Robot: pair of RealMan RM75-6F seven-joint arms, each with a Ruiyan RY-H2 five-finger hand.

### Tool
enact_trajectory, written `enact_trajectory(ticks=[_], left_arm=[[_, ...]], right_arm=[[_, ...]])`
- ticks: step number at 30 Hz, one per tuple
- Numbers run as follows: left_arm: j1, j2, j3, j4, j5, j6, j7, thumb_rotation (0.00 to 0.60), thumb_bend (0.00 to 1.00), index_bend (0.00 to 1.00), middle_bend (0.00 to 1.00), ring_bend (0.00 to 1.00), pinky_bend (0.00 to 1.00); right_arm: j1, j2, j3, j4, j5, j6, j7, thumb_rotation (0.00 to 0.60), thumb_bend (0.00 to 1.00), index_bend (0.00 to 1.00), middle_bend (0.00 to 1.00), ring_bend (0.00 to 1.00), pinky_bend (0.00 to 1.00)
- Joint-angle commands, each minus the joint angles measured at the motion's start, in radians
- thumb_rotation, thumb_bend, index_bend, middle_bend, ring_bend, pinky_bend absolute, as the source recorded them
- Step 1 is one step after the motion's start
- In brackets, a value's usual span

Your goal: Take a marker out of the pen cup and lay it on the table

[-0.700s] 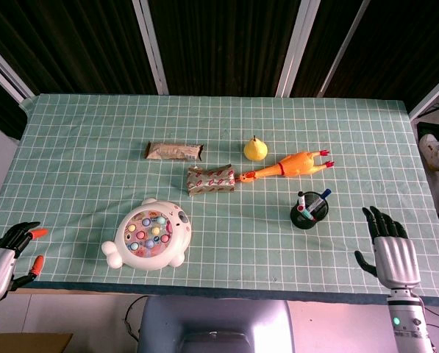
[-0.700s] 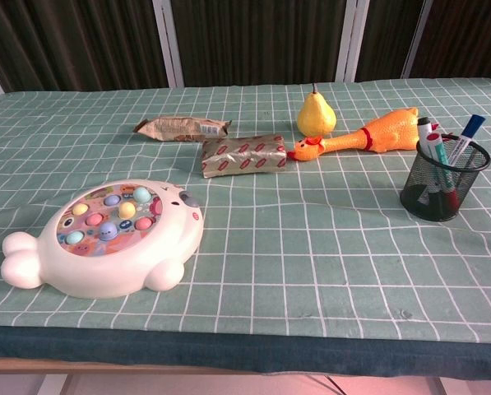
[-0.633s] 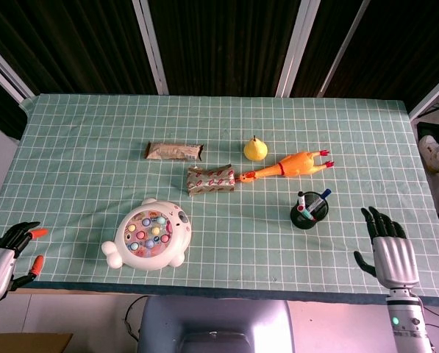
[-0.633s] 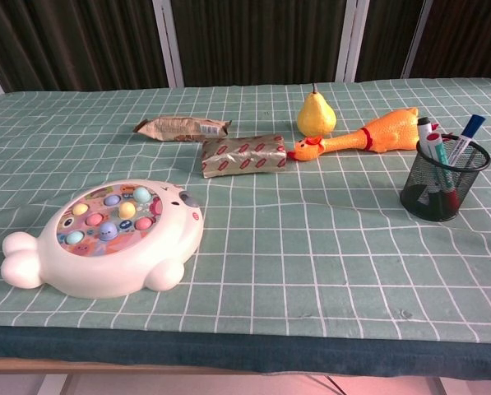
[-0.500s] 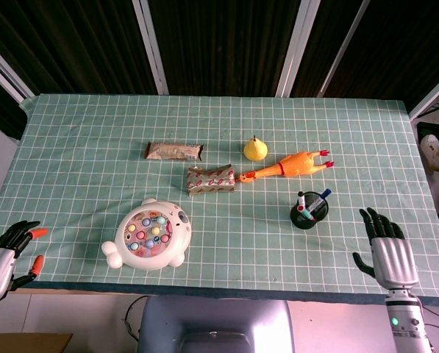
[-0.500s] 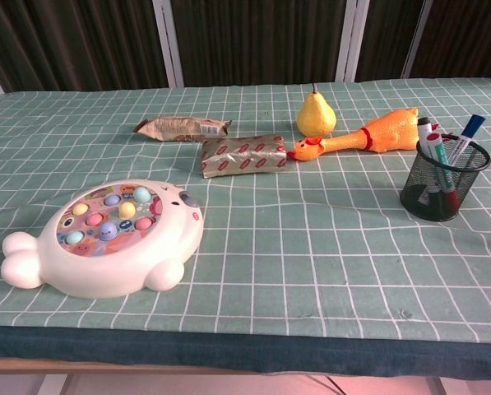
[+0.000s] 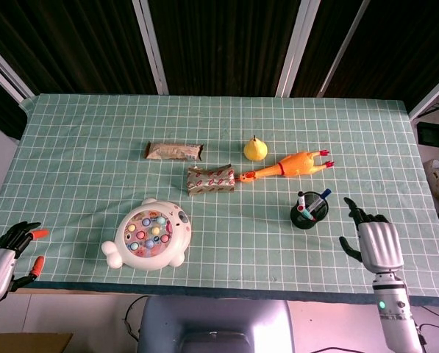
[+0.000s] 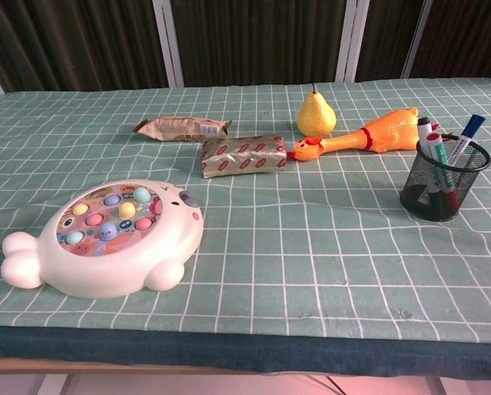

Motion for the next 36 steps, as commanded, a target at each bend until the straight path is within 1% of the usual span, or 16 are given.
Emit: enact_trajectory(ticks=[1,2,4,6,8,13,21,36], left_arm=[[-0.003,0.004,0.003,-0.005,-0.004,-0.013,-0.001,0.6,0.46,0.28,0.16,0.1,0.26],[-0.003,0.005,0.002,-0.007,-0.006,-0.014,-0.001,0.6,0.46,0.28,0.16,0.1,0.26],[-0.002,0.006,0.001,-0.009,-0.009,-0.013,-0.001,0.6,0.46,0.28,0.16,0.1,0.26],[-0.001,0.008,0.001,-0.01,-0.011,-0.014,-0.004,0.6,0.46,0.28,0.16,0.1,0.26],[-0.001,0.009,0.001,-0.012,-0.013,-0.014,-0.007,0.6,0.46,0.28,0.16,0.1,0.26],[0.001,0.012,0.001,-0.013,-0.015,-0.015,-0.011,0.6,0.46,0.28,0.16,0.11,0.26],[-0.001,0.014,0.001,-0.017,-0.016,-0.02,-0.01,0.6,0.46,0.28,0.16,0.11,0.27],[-0.002,0.018,0.003,-0.022,-0.017,-0.028,-0.009,0.6,0.46,0.28,0.17,0.11,0.27]], right_arm=[[0.051,-0.029,0.043,0.019,0.048,-0.061,-0.004,0.6,0.44,0.43,0.86,0.97,0.9],[0.065,-0.032,0.052,0.02,0.066,-0.08,-0.008,0.6,0.44,0.45,0.89,0.99,0.93],[0.096,-0.04,0.069,0.024,0.107,-0.123,-0.022,0.6,0.44,0.47,0.93,1.0,0.98],[0.123,-0.053,0.081,0.031,0.148,-0.155,-0.05,0.6,0.44,0.49,0.95,1.0,1.0],[0.144,-0.065,0.088,0.038,0.178,-0.177,-0.068,0.6,0.44,0.51,0.96,1.0,1.0],[0.186,-0.098,0.099,0.068,0.227,-0.214,-0.076,0.6,0.5,0.53,0.97,1.0,1.0],[0.221,-0.122,0.092,0.106,0.238,-0.245,-0.031,0.6,0.55,0.55,0.98,1.0,1.0],[0.239,-0.134,0.069,0.144,0.23,-0.243,0.023,0.6,0.55,0.57,0.98,1.0,1.0]])
